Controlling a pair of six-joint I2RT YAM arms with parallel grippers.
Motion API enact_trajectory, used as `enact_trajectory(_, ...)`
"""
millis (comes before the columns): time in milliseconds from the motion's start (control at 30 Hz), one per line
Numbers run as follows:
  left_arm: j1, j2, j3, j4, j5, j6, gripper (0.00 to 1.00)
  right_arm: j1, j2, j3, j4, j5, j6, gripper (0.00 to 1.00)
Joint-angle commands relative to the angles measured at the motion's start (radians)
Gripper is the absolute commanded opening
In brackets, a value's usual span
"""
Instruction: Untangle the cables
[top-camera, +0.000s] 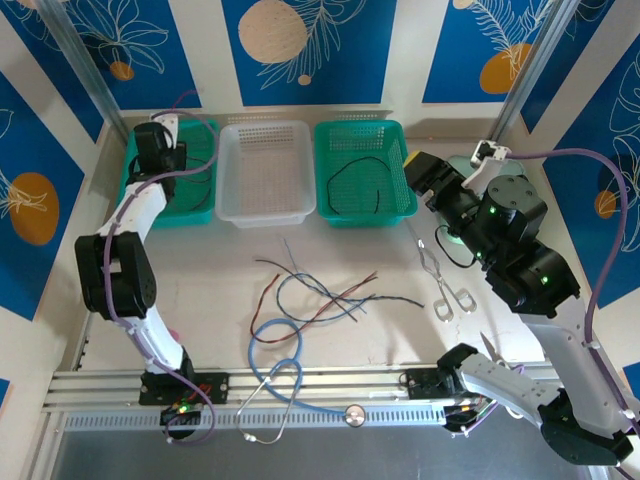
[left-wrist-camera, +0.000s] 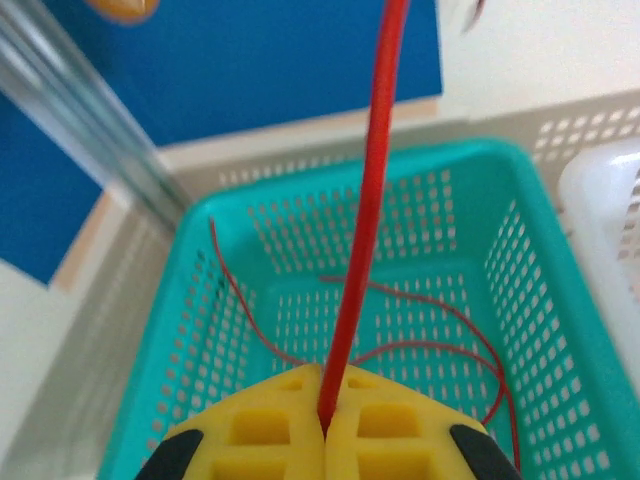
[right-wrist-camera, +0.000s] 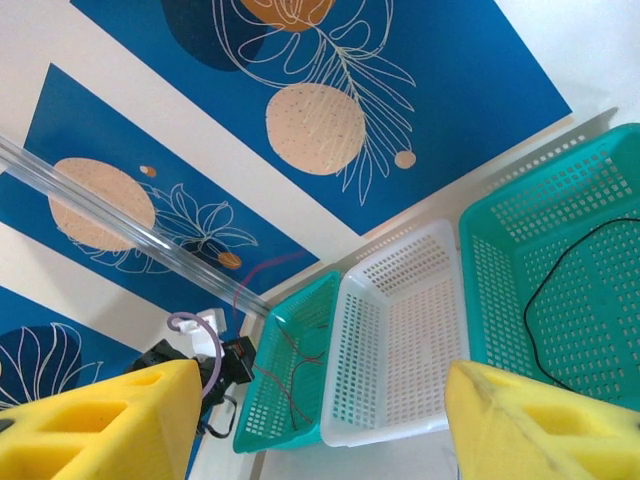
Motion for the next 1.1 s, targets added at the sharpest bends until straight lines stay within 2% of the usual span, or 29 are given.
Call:
enact_trajectory(0, 0.027, -0.034, -0.011, -0.102, 0.058, -0.118, 0.0, -0.005, -0.012, -0.016, 0.011, -0.008, 0.011, 0.65)
enact_trajectory(133, 0.04, -0.042, -0.039, -0.156, 0.076, -0.18, 0.0, -0.005, -0.014, -0.022, 0.013, -0.022, 0.023, 0.65)
enact_trajectory(367, 0.043, -0.115, -0.178, -0.053, 0.032, -0.193, 0.0, -0.007, -0.029, -0.035, 0.005, -0.019, 0.026, 0.65)
enact_trajectory(467, 0.045, -0.112, -0.175, -0.064, 0.048, -0.189, 0.0, -0.007, -0.038, -0.043, 0.004, -0.014, 0.028, 0.65)
enact_trajectory(600, 0.06, -0.018, -0.031, -0.239, 0.176, -0.221, 0.0, -0.008, -0.044, -0.052, 0.001, -0.013, 0.038, 0.65)
enact_trajectory(800, 0.077, 0.165, 0.219, -0.487, 0.278, -0.281, 0.0, -0.01, -0.056, -0.053, -0.017, -0.004, 0.04, 0.65)
enact_trajectory(1000, 0.078, 0.319, 0.416, -0.577, 0.286, -0.272, 0.0, -0.013, -0.055, -0.047, -0.022, 0.007, 0.033, 0.65)
enact_trajectory(1067, 0.08, 0.41, 0.557, -0.687, 0.273, -0.254, 0.0, -0.014, -0.047, -0.036, -0.026, 0.003, 0.026, 0.65)
